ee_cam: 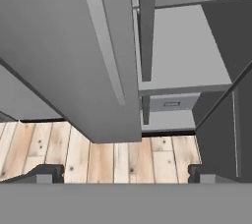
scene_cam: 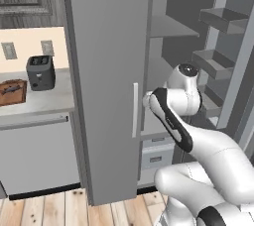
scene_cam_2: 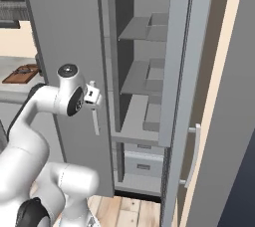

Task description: Retrieve a lemon from the fridge and place it on the cutting board with the fish.

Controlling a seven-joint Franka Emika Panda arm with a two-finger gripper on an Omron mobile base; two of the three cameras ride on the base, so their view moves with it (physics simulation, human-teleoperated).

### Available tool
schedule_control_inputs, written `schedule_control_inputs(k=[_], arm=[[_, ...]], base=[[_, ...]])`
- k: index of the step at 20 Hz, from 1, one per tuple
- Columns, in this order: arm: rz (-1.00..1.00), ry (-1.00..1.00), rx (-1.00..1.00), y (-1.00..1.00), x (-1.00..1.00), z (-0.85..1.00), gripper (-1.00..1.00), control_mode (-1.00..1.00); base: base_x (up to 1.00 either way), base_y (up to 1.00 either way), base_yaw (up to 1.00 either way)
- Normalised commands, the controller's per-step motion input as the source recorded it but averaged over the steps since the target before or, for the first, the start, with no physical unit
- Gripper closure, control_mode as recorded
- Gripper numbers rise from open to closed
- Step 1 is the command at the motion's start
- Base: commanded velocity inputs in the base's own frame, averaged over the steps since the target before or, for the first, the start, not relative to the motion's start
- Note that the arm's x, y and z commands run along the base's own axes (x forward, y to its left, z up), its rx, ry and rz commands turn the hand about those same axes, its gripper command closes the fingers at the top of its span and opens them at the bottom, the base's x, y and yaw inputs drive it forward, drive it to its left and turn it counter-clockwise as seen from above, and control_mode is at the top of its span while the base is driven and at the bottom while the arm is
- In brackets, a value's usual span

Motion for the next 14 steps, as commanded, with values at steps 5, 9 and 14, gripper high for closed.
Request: schedule_control_inputs(k=[5,9,14], arm=[[-0.15,-0.04,-0.05,0.11,0.3,-0.2,-1.0,-1.0],[-0.05,0.0,-0.07,0.0,0.36,-0.02,-1.0,-1.0],[-0.01,0.0,-0.03,0.12,0.4,0.0,-1.0,-1.0]], base=[[0.0,0.0,0.0],[0.0,0.0,0.0],[0.0,0.0,0.0]])
